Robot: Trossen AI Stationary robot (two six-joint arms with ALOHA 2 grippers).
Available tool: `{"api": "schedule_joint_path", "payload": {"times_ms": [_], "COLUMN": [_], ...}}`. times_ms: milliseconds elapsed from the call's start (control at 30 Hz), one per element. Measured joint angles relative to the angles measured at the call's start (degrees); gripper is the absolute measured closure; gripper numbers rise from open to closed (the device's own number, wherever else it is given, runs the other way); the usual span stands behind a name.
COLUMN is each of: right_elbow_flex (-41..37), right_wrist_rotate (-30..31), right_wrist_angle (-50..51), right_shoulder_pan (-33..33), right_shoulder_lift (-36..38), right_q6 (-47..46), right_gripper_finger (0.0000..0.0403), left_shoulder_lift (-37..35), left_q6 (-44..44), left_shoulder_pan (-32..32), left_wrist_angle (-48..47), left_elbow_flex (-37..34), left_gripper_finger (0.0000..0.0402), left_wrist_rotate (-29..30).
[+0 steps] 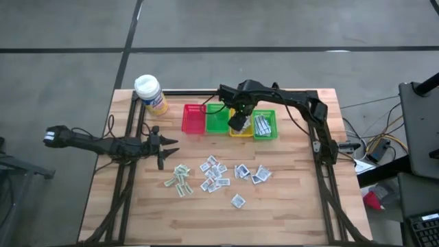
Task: Pick & Place First Aid Supplies
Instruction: Put the blue alcohol pad into the yellow bin
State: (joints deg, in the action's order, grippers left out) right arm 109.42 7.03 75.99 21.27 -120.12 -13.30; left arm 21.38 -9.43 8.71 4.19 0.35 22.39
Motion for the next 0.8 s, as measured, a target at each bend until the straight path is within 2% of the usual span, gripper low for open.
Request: {"api": "schedule_joint_path", "payload": {"times_ms": [233, 433, 800], "right_elbow_flex": [8.2, 13.4, 14.2], "right_wrist_rotate": [0.0, 0.0, -4.9], "right_wrist_angle": [6.8, 13.9, 14.0], "right_shoulder_pan": [-2.3, -6.8, -20.5], "right_shoulder_lift": [0.0, 0.1, 0.9], "right_q6": [-2.3, -2.8, -7.0], "right_gripper_finger": [0.0276, 0.0284, 0.0277], "left_shoulder_lift": [0.0, 0.0, 0.0], "left_q6": [0.0, 0.0, 0.0], "left_shoulder_pan": [0.0, 0.0, 0.0], "left_wrist_angle": [0.0, 0.0, -0.1], "left_elbow_flex": [0.0, 0.0, 0.0], "left_gripper_finger": [0.0243, 0.0243, 0.0243], "left_wrist_rotate": [0.0, 0.0, 0.0]}}
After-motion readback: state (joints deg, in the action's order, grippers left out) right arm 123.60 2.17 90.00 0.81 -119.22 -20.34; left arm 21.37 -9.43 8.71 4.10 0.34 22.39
